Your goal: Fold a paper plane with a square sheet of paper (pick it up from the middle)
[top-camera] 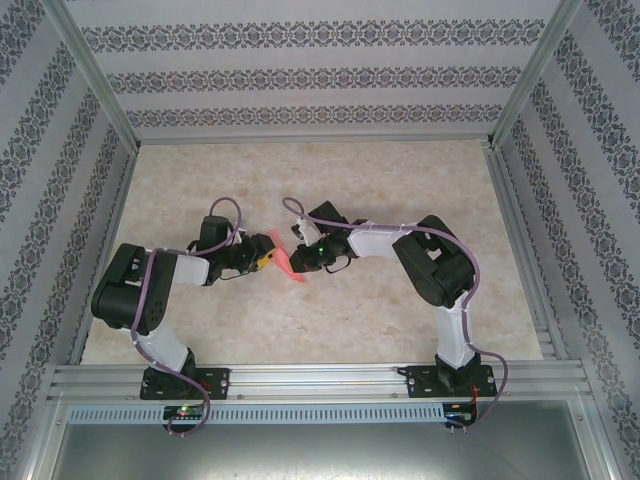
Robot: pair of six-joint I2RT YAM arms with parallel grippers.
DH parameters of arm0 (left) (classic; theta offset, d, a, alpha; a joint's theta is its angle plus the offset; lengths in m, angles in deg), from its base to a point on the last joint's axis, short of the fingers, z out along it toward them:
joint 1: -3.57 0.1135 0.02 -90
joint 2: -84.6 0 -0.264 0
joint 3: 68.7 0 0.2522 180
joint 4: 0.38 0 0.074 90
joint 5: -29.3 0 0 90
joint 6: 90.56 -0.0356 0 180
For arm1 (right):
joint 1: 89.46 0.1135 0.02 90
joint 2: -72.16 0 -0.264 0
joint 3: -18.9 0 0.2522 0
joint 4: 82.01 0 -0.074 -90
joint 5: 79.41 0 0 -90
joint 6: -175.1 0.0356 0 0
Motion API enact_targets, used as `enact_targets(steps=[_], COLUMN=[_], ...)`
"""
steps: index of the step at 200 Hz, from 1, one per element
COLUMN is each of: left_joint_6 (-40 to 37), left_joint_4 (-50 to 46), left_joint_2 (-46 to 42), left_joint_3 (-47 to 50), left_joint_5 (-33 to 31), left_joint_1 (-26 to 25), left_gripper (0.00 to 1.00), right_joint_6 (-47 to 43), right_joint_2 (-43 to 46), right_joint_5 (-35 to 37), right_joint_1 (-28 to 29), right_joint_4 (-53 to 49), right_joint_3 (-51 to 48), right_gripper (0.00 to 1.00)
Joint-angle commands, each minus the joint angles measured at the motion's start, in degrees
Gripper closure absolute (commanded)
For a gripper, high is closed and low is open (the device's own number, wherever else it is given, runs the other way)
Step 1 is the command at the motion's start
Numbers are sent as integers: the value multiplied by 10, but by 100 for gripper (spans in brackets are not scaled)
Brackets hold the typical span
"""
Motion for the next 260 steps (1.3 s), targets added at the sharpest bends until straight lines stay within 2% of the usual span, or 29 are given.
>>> enact_targets(steps=[1, 22, 48, 97, 177, 260], left_joint_6=[-17, -22, -21, -15, -15, -19], left_joint_4=[7, 3, 9, 18, 4, -8], left_joint_2=[-40, -50, -45, -23, -10, -8], left_joint_3=[19, 30, 34, 25, 13, 19], left_joint_5=[16, 12, 11, 12, 7, -2], left_joint_1=[-13, -19, -22, -26, -31, -30], left_gripper=[55, 55, 56, 57, 59, 59], right_joint_6=[-24, -43, -81, -130, -120, -113], right_joint_2=[32, 51, 68, 66, 67, 69], right_joint_5=[10, 11, 15, 53, 66, 80], right_joint_1=[5, 4, 10, 23, 30, 42], right_joint_4=[16, 24, 18, -39, -61, -71], right_joint_3=[-12, -19, -25, -13, -16, -25], right_gripper=[94, 94, 89, 82, 77, 77])
